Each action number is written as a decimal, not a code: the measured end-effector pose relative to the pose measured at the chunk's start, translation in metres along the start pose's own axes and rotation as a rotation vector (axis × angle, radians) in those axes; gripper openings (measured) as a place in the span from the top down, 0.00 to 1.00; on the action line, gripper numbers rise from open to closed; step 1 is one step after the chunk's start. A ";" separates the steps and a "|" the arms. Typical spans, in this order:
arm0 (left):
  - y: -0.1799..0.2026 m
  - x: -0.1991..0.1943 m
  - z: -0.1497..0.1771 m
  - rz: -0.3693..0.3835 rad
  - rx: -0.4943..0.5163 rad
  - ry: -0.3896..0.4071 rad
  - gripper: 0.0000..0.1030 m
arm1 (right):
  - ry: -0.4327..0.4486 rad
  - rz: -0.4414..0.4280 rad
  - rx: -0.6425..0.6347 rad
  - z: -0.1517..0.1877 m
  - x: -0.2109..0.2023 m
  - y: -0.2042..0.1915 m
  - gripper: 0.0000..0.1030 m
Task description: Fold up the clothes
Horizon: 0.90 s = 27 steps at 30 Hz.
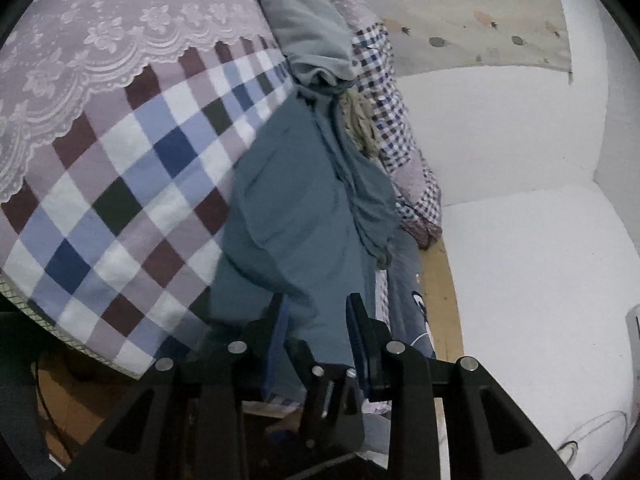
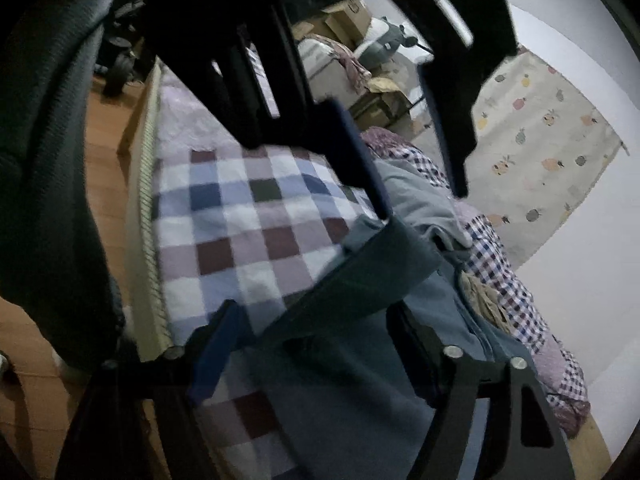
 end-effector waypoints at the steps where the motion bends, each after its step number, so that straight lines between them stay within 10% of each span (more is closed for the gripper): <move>1: -0.003 -0.001 -0.001 -0.015 -0.007 0.011 0.68 | -0.013 0.001 0.007 0.001 0.000 0.000 0.53; 5: -0.019 -0.008 -0.007 -0.113 -0.045 0.057 0.44 | -0.042 -0.026 0.090 0.006 0.007 0.017 0.55; 15: -0.037 -0.007 0.001 -0.256 -0.054 0.050 0.41 | -0.054 -0.179 0.417 0.010 -0.016 0.050 0.55; 27: -0.057 -0.011 0.015 -0.271 -0.132 0.044 0.36 | 0.028 -0.298 0.527 -0.012 -0.048 0.060 0.55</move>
Point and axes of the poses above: each gripper's, at about its wrist camera, not at the fingertips, and x roughly the way its jaws point, y to its right, z to its underside, the point moved 6 cm from there along x, roughly the way its jaws point
